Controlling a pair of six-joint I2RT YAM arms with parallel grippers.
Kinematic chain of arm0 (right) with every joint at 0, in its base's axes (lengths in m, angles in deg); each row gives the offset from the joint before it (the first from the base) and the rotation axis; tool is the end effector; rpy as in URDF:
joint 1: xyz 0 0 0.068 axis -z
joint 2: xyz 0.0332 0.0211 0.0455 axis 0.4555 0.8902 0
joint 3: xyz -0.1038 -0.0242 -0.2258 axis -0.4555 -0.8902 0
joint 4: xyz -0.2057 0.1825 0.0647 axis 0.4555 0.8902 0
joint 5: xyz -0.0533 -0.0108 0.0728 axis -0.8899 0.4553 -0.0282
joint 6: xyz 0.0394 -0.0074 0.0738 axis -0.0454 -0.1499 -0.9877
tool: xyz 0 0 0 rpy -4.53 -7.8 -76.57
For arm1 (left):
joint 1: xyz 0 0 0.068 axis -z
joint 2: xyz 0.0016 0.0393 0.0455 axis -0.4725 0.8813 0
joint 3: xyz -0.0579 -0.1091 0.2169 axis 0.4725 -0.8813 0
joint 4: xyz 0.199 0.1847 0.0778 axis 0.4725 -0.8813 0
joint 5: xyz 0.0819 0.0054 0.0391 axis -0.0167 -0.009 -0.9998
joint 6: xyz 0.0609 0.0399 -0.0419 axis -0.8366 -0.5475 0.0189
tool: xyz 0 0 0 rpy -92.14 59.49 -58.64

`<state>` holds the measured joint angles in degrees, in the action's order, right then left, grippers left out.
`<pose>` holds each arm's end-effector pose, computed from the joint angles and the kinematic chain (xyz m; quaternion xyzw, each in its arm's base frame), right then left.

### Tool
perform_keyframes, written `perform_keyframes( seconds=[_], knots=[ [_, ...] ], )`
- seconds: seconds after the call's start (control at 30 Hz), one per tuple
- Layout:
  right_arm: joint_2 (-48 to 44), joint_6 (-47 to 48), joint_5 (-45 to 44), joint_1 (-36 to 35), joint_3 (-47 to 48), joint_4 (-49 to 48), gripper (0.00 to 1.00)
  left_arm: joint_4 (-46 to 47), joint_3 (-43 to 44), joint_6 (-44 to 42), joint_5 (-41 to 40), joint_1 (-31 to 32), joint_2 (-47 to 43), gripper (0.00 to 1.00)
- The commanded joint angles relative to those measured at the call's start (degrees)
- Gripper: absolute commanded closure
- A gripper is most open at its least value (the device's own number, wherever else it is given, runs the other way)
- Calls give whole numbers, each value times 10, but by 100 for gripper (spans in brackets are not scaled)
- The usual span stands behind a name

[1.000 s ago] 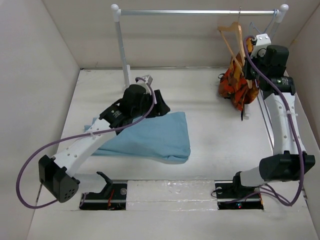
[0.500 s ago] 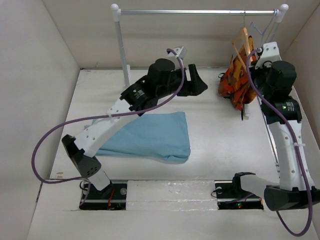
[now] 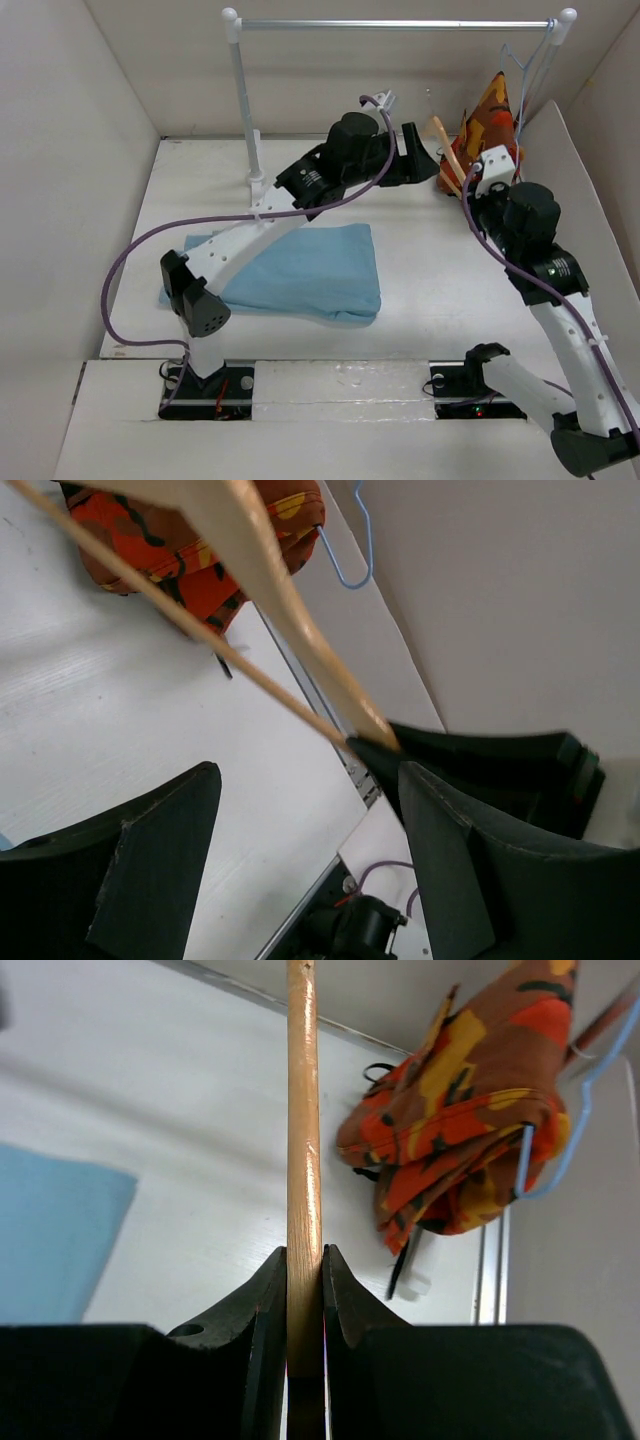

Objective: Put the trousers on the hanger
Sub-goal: Pick up the hanger from the clothesline, then place the trousers on the hanger.

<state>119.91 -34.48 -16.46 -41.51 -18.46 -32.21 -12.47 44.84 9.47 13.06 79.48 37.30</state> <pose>0.2436 0.0525 0.3882 -0.1623 0.7734 -0.0564 0.6102 0.2833 -0.3701 0.4444 0.1193 0.7333 -0.5138 0.4290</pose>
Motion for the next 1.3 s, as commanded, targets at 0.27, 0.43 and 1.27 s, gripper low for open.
perform_keyframes(
  seconds=[0.27, 0.43, 1.27],
  knots=[
    [-32, -23, -76, -105, -45, -10, 100, 27, 68, 26, 10, 0, 101, 32],
    [-41, -33, -92, -135, -55, -20, 100, -7, 75, 19, -27, 0, 121, 39],
    [-60, -105, 57, -207, -20, 199, 24, 240, -329, 117, 15, 12, -7, 100]
  ],
)
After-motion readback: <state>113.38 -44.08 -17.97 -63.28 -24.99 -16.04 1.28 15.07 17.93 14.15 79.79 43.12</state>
